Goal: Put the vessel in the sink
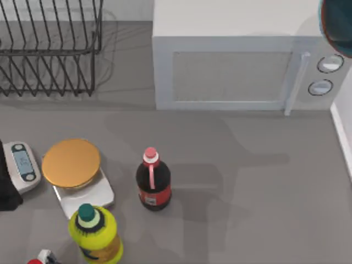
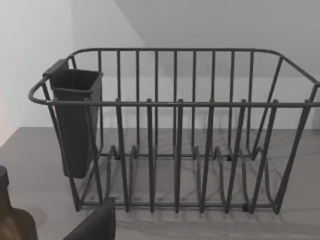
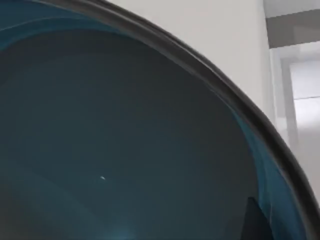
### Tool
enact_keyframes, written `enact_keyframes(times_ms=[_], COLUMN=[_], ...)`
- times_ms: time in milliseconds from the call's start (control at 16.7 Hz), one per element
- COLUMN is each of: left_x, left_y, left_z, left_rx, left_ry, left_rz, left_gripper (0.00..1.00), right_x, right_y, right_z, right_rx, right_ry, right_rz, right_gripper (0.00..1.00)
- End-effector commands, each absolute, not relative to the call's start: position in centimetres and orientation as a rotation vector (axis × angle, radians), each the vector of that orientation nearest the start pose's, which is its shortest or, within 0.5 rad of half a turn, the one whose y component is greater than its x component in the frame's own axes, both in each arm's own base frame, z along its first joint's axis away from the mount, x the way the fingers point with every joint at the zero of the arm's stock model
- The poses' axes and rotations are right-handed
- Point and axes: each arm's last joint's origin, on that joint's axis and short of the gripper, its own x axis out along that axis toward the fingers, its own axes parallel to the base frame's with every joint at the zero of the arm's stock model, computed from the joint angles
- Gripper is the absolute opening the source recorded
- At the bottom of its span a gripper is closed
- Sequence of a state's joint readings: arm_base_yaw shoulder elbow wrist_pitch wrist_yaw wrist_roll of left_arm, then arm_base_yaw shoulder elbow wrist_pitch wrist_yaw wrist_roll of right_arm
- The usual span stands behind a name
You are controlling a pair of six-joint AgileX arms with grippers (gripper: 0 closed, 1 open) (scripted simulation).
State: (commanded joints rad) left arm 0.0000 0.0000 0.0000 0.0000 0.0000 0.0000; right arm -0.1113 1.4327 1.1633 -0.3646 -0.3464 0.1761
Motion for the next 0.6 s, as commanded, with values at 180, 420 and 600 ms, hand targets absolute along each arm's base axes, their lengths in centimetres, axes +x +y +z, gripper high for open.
enact_keyframes(times_ms=[180, 420, 600], left_x=[10.6, 10.6, 10.6], left_y=[-0.1, -0.1, -0.1], left_z=[16.0, 16.0, 16.0], left_rx=[0.000, 0.000, 0.000], left_ry=[0.000, 0.000, 0.000], left_rz=[0.000, 0.000, 0.000], left_gripper=[1.00, 1.00, 1.00], right_x=[32.7, 31.3, 29.2], right_y=[-6.6, -10.8, -12.6], right_z=[26.8, 22.9, 21.3], right_rx=[0.251, 0.150, 0.077], right_ry=[0.447, 0.246, 0.127], right_rz=[0.150, 0.092, 0.043], right_gripper=[0.00, 0.00, 0.00])
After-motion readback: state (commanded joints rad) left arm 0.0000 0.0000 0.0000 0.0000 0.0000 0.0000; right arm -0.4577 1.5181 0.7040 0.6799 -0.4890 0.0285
